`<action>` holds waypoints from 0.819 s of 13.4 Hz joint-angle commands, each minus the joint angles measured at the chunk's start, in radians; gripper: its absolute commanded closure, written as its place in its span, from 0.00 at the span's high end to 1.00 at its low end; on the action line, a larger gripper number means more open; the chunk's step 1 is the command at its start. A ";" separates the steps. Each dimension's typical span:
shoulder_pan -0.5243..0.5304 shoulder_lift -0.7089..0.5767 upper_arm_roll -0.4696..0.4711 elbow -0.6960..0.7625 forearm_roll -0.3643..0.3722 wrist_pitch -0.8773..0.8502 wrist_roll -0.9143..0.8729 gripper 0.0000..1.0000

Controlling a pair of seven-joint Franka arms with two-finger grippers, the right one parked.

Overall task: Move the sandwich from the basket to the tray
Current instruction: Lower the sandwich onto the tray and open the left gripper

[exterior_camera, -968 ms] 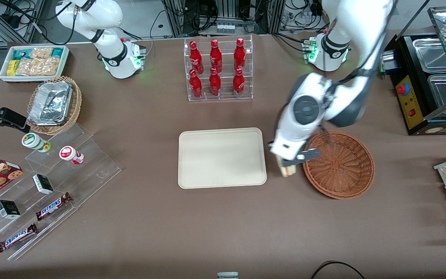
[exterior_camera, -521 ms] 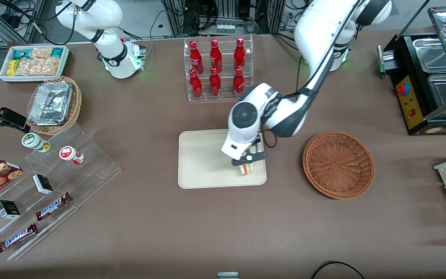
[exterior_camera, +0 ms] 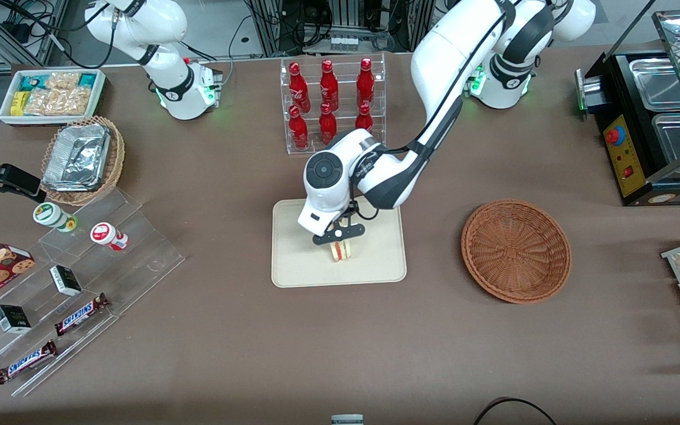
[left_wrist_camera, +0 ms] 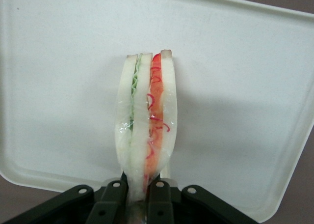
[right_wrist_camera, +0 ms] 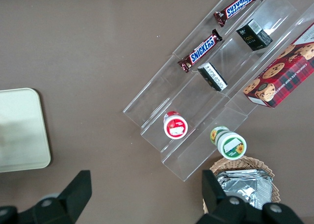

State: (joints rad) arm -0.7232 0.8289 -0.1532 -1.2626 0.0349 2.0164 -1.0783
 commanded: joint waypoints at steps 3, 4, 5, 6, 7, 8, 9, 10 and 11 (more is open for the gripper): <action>-0.022 0.038 0.017 0.049 0.008 -0.007 -0.043 0.69; -0.022 0.030 0.018 0.049 0.011 -0.008 -0.043 1.00; -0.022 0.021 0.018 0.049 0.045 -0.014 -0.040 1.00; -0.022 0.007 0.017 0.049 0.078 -0.019 -0.037 1.00; -0.021 -0.005 0.017 0.049 0.085 -0.021 -0.032 1.00; -0.018 -0.013 0.018 0.049 0.085 -0.022 -0.029 1.00; -0.013 -0.026 0.017 0.049 0.085 -0.027 -0.028 1.00; -0.010 -0.039 0.017 0.051 0.085 -0.047 -0.026 1.00; -0.004 -0.060 0.018 0.049 0.086 -0.070 -0.008 1.00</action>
State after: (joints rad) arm -0.7270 0.8148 -0.1450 -1.2094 0.1029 1.9970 -1.0948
